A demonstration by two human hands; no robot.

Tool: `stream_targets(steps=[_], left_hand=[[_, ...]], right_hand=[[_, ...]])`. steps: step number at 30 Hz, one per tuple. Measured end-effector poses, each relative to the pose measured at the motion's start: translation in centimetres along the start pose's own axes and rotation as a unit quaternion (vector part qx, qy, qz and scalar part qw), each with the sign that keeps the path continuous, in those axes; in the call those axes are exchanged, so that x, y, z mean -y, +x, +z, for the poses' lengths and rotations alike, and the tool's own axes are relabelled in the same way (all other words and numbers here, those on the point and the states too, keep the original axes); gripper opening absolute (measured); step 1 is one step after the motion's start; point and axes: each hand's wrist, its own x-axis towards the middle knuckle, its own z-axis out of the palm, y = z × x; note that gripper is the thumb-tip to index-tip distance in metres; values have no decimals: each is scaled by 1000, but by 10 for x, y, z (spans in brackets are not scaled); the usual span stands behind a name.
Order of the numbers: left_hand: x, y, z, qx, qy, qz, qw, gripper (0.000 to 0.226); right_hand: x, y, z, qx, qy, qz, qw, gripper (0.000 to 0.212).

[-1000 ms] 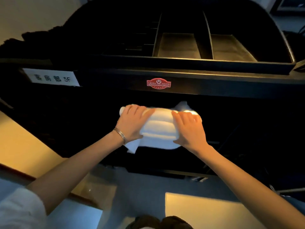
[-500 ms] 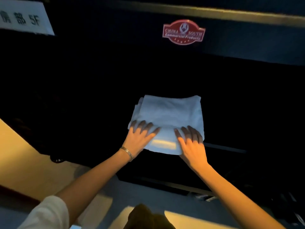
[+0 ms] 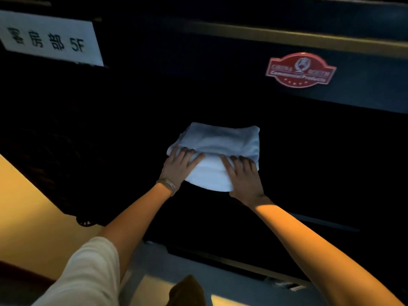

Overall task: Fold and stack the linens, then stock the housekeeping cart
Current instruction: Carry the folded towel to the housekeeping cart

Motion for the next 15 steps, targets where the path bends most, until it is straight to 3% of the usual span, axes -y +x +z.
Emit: stream_targets(steps=[4,15], left_hand=[[34,-10,15,35,-10,-31,999,58],[96,-16,63,115,-69,-89,987,46]], right_hand=[[25,41,-7,-7,13,-13,1000,128],[88,124,-3,-17,35,13,999,108]])
